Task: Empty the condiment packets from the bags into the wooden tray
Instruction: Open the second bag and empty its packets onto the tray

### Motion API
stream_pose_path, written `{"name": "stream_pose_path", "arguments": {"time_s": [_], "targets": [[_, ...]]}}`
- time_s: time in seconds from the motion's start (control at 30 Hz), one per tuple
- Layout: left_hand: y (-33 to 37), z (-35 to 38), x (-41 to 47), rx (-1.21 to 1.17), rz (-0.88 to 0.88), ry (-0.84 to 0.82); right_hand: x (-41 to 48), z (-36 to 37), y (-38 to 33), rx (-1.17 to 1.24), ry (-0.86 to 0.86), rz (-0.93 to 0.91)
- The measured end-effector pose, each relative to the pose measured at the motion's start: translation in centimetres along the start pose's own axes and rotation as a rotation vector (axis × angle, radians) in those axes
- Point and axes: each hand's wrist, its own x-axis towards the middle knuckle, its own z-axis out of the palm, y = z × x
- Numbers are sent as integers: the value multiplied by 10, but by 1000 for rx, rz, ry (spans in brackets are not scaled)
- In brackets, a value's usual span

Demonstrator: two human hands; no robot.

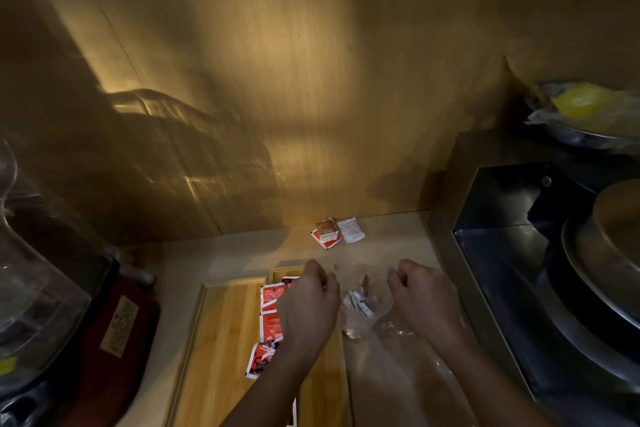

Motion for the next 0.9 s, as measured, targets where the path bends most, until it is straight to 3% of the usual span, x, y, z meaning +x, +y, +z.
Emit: {"name": "stream_pose_path", "arguments": {"time_s": [0.17,0.3,0.43,0.63,0.8,0.9], "targets": [[4,-6,-6,-26,10,-7,2,4,0,79,-52,63],[16,-7,-28,98,213,-219,5,9,1,206,-50,137],[17,0,-37,369,260,-401,8,11,6,280,-47,183],[9,3,-28,361,353,-274,16,7,11,235,-97,243],[16,-3,-7,374,558,-188,38,-9,12,220,-115,157],[21,-14,7,310,559,-174,50,-21,9,184,-89,148]]}}
